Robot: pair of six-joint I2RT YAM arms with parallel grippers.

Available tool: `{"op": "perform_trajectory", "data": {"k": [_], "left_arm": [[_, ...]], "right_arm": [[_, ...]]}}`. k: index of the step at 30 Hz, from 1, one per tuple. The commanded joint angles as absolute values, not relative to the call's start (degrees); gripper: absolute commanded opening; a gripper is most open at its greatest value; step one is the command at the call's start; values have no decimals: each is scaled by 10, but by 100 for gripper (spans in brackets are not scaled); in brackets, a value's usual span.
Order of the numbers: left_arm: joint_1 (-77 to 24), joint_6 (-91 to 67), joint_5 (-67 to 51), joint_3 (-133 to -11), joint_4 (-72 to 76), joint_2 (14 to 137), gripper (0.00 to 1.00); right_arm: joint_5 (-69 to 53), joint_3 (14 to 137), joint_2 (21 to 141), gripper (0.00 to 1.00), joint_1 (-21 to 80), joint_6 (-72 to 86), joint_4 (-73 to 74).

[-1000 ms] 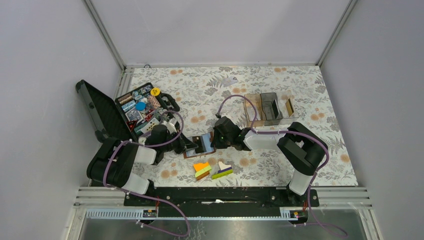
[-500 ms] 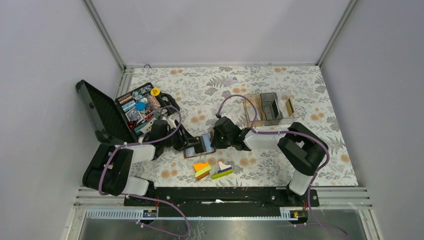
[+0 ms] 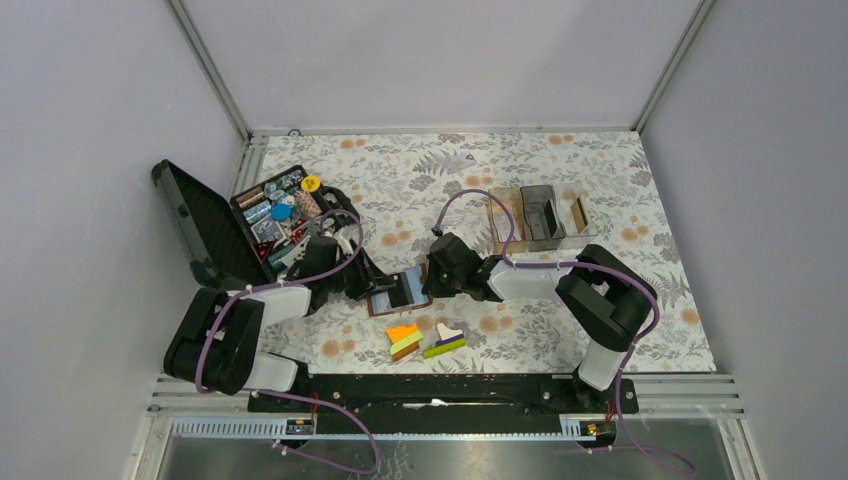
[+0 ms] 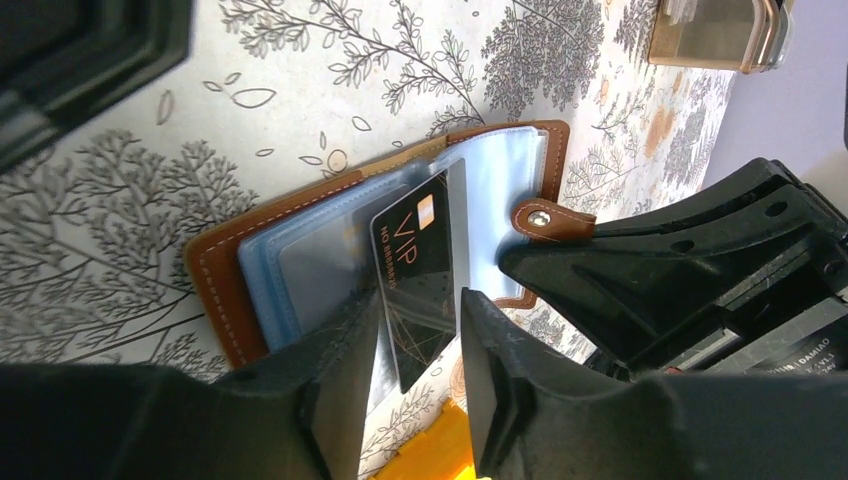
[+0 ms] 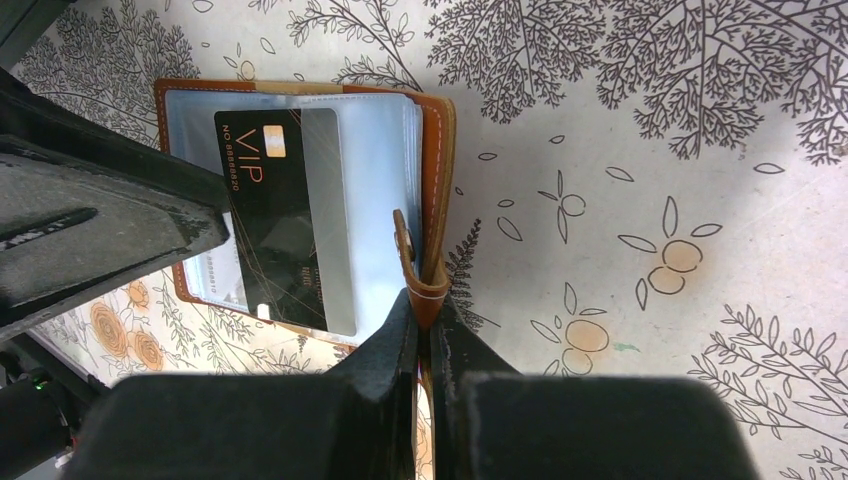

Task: Put the credit cards into the card holder
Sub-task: Insert the credit card into the card holder.

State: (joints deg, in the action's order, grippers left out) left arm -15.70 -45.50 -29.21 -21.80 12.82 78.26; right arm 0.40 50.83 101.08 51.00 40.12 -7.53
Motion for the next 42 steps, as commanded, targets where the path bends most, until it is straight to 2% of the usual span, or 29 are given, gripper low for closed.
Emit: {"op": "perform_trajectory", "data": {"k": [1, 7, 15, 20, 23, 26, 31, 32, 37, 42], "left_arm": [[-181, -445, -241, -218, 82, 825, 36], [-231, -463, -223, -255, 79, 849, 30], [-254, -436, -160, -291, 3, 836, 33], [-254, -413, -137, -299, -47, 821, 35], [-254, -411, -139, -300, -44, 830, 35], [-254, -411, -144, -300, -42, 836, 34], [-254, -412, -148, -299, -37, 834, 34], [-254, -411, -148, -299, -37, 833, 34], [-255, -413, -152, -299, -35, 832, 30], [-265, -421, -155, -311, -36, 835, 25]], "right_arm": [[23, 510, 998, 0, 509, 384, -20], [21, 514, 996, 0, 509, 384, -21], [36, 520, 987, 0, 509, 378, -4], [47, 516, 954, 23, 509, 372, 19], [47, 511, 938, 33, 508, 369, 19], [40, 508, 936, 35, 506, 369, 19], [13, 496, 945, 32, 503, 375, 6], [5, 494, 947, 29, 503, 377, -10], [-30, 488, 952, 0, 503, 386, -45], [-36, 491, 953, 0, 503, 384, -47]]}}
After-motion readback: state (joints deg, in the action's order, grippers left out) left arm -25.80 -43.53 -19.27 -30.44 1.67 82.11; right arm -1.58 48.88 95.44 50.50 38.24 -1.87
